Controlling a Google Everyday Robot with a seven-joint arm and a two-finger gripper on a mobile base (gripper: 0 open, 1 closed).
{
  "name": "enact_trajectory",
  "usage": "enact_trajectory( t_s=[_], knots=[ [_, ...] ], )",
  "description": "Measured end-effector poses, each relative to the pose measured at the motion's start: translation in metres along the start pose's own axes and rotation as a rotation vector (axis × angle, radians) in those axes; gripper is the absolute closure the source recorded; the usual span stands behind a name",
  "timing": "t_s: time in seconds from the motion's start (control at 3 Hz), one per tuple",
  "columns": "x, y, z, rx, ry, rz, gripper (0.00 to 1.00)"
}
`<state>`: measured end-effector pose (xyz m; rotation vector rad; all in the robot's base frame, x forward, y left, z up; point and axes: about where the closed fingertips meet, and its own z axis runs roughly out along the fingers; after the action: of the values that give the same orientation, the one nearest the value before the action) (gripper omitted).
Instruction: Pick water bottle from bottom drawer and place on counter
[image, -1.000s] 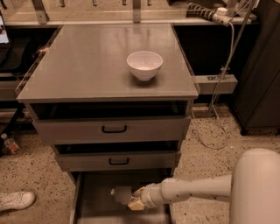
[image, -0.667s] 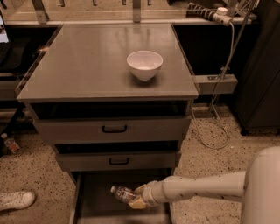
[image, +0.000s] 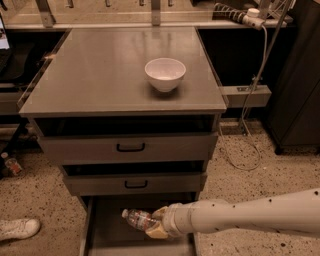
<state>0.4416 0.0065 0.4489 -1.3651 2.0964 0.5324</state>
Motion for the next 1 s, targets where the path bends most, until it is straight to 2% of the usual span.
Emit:
enact_trajectory(
  t_s=[0.33,1.0],
  knots=[
    [-0.0092,-0.0044,-0.0113,0.021,0.002,-0.028,1.0],
    [-0.0145,-0.003,-0.0162,0.007,0.01,-0.026,1.0]
  ],
)
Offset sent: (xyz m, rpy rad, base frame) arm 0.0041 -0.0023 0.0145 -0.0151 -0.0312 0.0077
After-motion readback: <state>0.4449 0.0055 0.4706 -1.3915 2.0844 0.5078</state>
